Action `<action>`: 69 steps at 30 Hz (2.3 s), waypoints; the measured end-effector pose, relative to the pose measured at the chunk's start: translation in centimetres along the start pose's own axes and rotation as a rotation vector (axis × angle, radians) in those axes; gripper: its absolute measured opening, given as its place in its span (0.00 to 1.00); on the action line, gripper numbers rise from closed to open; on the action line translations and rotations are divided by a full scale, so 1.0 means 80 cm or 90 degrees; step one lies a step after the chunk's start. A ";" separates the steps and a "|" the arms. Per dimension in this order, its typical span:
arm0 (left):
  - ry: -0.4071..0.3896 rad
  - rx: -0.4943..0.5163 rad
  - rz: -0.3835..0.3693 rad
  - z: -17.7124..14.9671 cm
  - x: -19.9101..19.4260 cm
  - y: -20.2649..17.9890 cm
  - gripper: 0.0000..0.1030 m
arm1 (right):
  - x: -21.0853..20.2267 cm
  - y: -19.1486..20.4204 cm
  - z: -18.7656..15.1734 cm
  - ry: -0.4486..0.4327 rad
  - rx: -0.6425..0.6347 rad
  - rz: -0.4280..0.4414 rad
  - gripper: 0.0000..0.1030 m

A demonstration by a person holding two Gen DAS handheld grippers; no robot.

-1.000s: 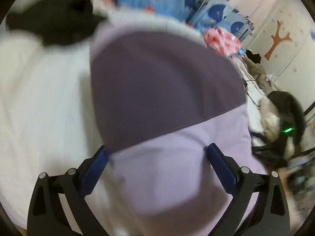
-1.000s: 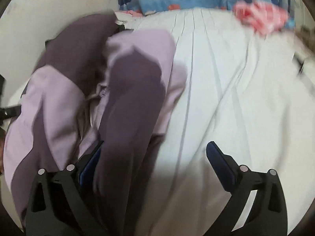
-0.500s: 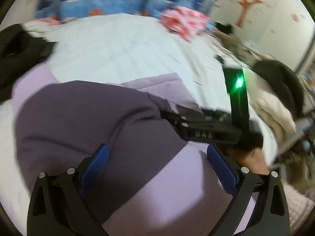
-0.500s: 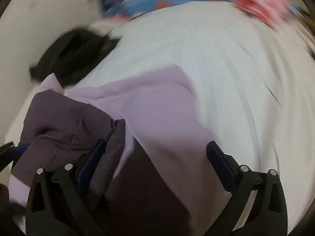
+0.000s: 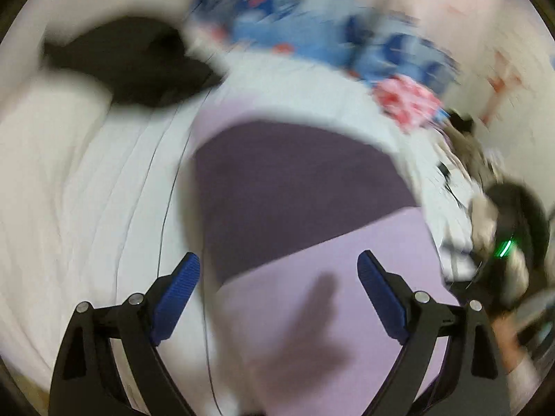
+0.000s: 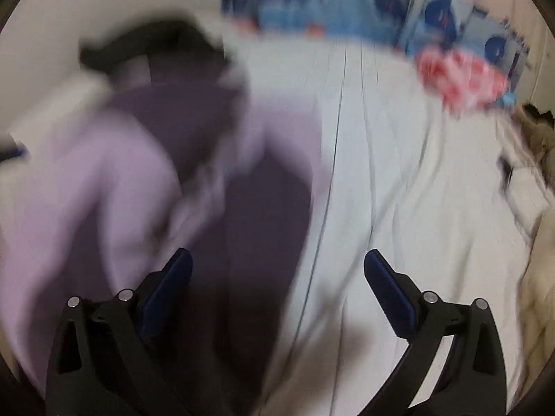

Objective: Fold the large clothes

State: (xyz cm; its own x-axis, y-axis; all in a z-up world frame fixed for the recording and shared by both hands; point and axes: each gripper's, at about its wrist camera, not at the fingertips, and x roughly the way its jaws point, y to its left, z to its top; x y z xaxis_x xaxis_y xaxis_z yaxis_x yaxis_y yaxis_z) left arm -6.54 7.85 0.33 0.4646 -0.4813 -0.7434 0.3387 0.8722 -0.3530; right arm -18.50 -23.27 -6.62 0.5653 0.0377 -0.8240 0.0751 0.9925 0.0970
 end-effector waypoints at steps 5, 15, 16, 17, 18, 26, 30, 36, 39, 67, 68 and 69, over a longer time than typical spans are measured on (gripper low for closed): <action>0.039 -0.108 -0.139 -0.026 0.054 0.024 0.93 | -0.005 -0.021 -0.010 0.030 0.075 0.028 0.93; 0.046 0.134 -0.010 0.044 0.057 -0.044 0.87 | -0.008 -0.048 -0.012 0.043 0.163 0.112 0.93; 0.038 0.145 -0.006 0.044 0.048 -0.040 0.87 | -0.028 -0.056 -0.002 0.017 0.159 0.088 0.93; 0.022 0.160 0.009 0.047 0.035 -0.040 0.87 | -0.046 -0.058 0.015 -0.014 0.148 0.054 0.93; 0.005 0.164 0.021 0.058 0.025 -0.040 0.87 | -0.058 -0.057 0.037 -0.044 0.135 0.034 0.93; -0.029 0.135 0.002 0.154 0.060 -0.081 0.87 | -0.002 0.011 0.215 -0.093 0.040 -0.056 0.93; 0.043 0.175 0.044 0.116 0.150 -0.102 0.87 | 0.099 -0.012 0.170 0.020 0.073 -0.025 0.94; 0.006 0.180 0.020 0.100 0.083 -0.111 0.87 | -0.013 0.006 0.164 -0.047 0.026 -0.009 0.93; -0.043 0.203 0.008 0.061 0.021 -0.112 0.88 | -0.090 0.022 0.102 -0.090 0.000 0.035 0.93; -0.018 0.255 0.080 -0.090 -0.003 -0.104 0.94 | -0.074 0.042 -0.040 0.068 -0.036 0.040 0.93; -0.030 0.251 0.077 -0.087 -0.012 -0.100 0.94 | -0.090 0.031 -0.034 0.050 -0.015 0.056 0.93; -0.038 0.239 0.071 -0.080 -0.021 -0.092 0.94 | -0.114 0.028 -0.024 0.014 -0.007 0.060 0.93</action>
State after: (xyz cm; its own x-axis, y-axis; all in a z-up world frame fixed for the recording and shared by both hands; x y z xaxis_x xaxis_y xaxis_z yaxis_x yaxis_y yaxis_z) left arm -15.00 2.81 0.52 0.5581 -0.3998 -0.7271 0.5545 0.8316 -0.0316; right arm -25.09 -21.19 0.01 0.5511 0.1333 -0.8237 0.0134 0.9856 0.1684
